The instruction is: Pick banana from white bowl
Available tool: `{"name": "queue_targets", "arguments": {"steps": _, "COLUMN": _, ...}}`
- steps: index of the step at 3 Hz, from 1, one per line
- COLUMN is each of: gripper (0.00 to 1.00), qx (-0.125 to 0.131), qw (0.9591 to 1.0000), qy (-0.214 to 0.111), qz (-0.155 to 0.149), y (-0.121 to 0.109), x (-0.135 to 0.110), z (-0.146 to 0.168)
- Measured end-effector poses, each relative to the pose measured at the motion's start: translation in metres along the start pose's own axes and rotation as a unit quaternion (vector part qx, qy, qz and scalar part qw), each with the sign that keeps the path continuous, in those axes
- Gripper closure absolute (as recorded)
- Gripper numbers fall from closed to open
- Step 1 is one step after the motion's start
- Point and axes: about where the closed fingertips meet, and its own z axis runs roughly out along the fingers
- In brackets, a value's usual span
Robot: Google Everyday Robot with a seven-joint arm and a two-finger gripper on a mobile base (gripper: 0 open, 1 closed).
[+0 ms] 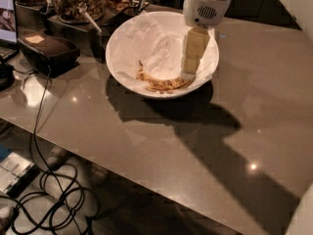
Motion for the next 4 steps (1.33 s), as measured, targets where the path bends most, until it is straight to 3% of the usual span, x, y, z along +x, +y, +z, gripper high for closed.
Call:
{"name": "queue_targets", "arguments": {"steps": 2, "gripper": 0.22, "qx": -0.019, "qw": 0.9991, "qy": 0.016, "qz": 0.034, "y": -0.014, "x": -0.001, "z": 0.024}}
{"name": "queue_targets", "arguments": {"steps": 4, "gripper": 0.26, "qx": -0.011, "qw": 0.9974, "qy": 0.070, "qz": 0.011, "y": -0.019, "x": -0.009, "z": 0.046}}
